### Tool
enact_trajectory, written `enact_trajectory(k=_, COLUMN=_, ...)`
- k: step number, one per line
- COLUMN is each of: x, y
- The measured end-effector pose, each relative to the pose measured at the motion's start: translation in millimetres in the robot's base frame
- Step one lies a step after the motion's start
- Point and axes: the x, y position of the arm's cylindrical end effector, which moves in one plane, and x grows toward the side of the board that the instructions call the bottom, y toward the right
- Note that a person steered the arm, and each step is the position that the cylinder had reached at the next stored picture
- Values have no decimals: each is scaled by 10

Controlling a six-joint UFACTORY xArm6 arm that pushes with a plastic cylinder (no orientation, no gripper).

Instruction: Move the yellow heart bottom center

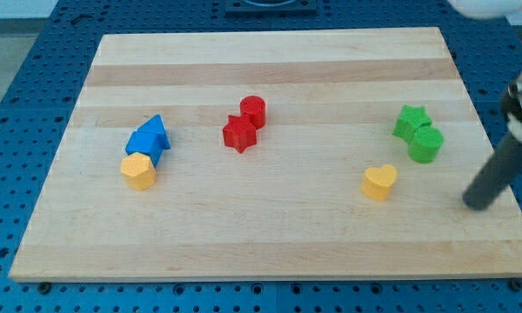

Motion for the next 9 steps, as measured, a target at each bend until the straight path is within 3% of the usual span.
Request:
enact_trajectory(k=1, x=-78, y=-66)
enact_trajectory(k=8, x=-90, y=-2582)
enact_trajectory(k=9, x=-90, y=-2586)
